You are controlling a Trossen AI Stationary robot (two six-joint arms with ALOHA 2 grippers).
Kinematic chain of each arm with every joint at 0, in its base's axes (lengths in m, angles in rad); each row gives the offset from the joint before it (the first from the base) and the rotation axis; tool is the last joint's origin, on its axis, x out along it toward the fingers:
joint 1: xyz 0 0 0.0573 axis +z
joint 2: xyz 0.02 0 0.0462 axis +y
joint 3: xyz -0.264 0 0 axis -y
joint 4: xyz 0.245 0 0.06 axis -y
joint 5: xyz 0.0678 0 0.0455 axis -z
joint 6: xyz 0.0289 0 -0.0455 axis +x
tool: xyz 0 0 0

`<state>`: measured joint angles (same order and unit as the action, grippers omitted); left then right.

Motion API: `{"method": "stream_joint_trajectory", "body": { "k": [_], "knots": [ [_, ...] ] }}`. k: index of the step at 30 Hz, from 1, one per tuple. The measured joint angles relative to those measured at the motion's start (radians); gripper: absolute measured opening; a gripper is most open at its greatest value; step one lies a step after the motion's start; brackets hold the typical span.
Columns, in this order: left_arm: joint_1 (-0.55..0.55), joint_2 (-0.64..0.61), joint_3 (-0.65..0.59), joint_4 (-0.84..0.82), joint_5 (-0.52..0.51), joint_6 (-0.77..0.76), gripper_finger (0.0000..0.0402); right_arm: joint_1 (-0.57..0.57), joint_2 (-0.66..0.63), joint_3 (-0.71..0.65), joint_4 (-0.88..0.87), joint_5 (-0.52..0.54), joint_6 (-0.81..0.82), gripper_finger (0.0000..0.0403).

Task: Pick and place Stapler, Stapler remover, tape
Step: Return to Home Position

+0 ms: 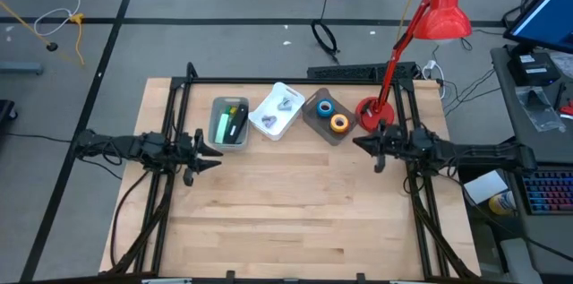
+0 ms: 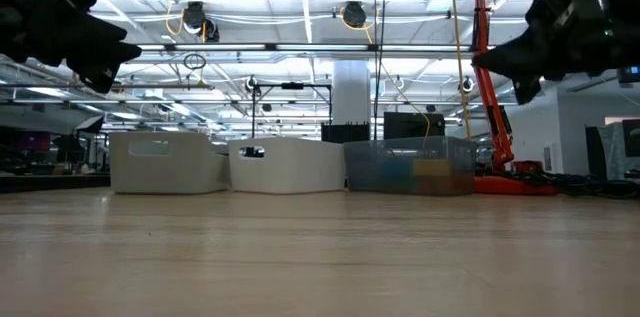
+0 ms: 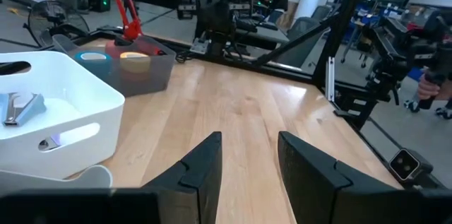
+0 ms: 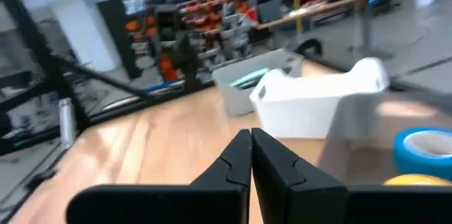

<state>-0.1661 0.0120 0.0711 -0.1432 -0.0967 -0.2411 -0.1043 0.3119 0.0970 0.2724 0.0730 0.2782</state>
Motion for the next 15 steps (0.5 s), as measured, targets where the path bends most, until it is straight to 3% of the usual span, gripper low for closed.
{"method": "stream_joint_trajectory", "body": {
  "k": [8,15],
  "knots": [
    [0.000,0.000,0.000,-0.001,0.001,-0.003,0.0141,0.000,-0.005,-0.023,0.136,-0.152,0.039,0.0004],
    [0.000,0.001,0.000,-0.001,0.000,-0.053,0.0141,0.000,-0.010,-0.024,0.105,-0.155,0.009,0.0004]
  ]
}}
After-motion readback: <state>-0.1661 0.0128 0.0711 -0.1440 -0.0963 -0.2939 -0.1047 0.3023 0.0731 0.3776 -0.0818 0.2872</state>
